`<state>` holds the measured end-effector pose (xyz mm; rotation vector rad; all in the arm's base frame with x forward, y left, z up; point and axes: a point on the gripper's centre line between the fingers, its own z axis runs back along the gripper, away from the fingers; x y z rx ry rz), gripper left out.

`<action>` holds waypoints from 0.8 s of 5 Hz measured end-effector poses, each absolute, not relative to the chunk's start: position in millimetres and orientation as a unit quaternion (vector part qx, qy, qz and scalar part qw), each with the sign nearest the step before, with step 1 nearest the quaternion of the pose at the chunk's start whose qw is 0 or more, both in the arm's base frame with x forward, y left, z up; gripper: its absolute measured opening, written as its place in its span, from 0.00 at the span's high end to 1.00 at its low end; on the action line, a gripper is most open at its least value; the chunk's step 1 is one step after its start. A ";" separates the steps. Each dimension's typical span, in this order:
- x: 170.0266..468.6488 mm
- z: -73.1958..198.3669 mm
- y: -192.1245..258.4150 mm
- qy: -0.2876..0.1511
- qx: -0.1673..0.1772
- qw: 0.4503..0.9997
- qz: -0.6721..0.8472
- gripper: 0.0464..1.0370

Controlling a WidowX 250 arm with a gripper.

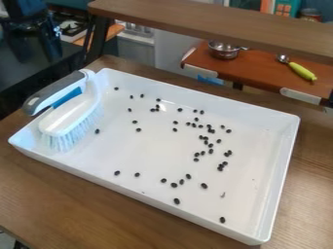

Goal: Sweep into pile

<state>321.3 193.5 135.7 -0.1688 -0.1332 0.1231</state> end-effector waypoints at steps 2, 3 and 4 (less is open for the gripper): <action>316.6 110.8 185.3 -0.067 -0.099 0.991 0.054 0.03; 312.6 98.2 185.3 -0.064 -0.092 0.992 0.054 0.03; 309.2 84.2 184.3 -0.059 -0.075 0.994 0.046 0.03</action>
